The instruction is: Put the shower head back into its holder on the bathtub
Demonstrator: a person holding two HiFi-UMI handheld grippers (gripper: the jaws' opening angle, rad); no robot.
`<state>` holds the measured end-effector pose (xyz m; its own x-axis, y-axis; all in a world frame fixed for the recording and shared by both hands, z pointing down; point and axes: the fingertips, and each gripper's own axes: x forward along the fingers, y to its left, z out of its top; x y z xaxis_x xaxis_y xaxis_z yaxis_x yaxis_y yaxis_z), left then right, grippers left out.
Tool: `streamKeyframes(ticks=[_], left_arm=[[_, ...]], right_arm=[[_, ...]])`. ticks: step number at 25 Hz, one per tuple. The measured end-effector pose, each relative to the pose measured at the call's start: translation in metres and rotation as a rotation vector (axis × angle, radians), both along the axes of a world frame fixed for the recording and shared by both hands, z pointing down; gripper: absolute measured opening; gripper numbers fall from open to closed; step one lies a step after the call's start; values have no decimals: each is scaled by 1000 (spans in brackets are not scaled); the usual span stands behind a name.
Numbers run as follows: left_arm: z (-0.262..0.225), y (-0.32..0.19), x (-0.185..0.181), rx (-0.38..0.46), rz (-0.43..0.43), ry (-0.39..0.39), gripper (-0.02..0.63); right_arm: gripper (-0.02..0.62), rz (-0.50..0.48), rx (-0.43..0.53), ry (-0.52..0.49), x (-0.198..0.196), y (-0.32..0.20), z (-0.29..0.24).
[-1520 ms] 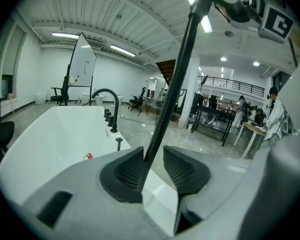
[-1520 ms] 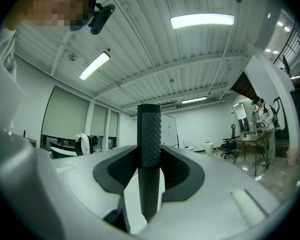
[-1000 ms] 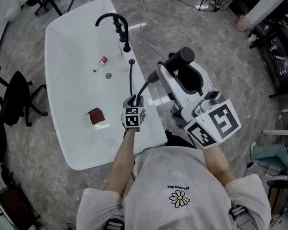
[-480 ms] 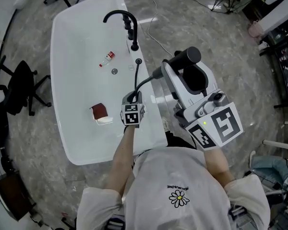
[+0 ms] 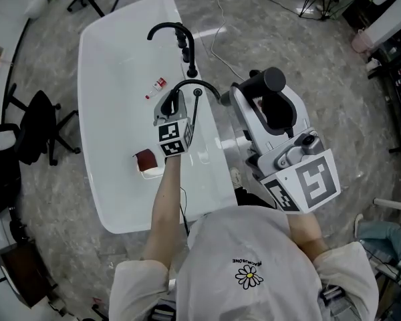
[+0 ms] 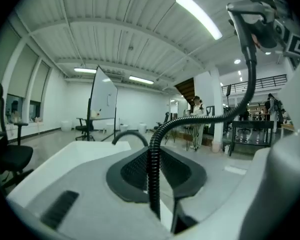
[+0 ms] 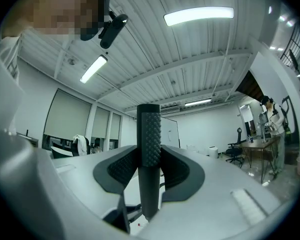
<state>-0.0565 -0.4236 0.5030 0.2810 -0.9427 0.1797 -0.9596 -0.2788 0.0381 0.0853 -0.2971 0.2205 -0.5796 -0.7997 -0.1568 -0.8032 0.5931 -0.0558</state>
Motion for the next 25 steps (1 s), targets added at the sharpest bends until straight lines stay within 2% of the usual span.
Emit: streamKeyframes(ticks=[4, 9, 15, 22, 25], left_arm=[[-82, -29, 19, 185, 51, -15, 58], [-143, -54, 45, 320, 103, -40, 58], [-185, -74, 68, 406, 140, -57, 58], [-227, -97, 79, 478, 161, -138, 58], [-236, -100, 79, 481, 165, -166, 58]], right_arm=[[141, 17, 21, -28, 13, -5, -13], [141, 34, 57, -66, 31, -15, -25], [141, 40, 99, -83, 46, -22, -39], [141, 39, 132, -112, 62, -31, -51], [141, 30, 127, -128, 67, -35, -51]])
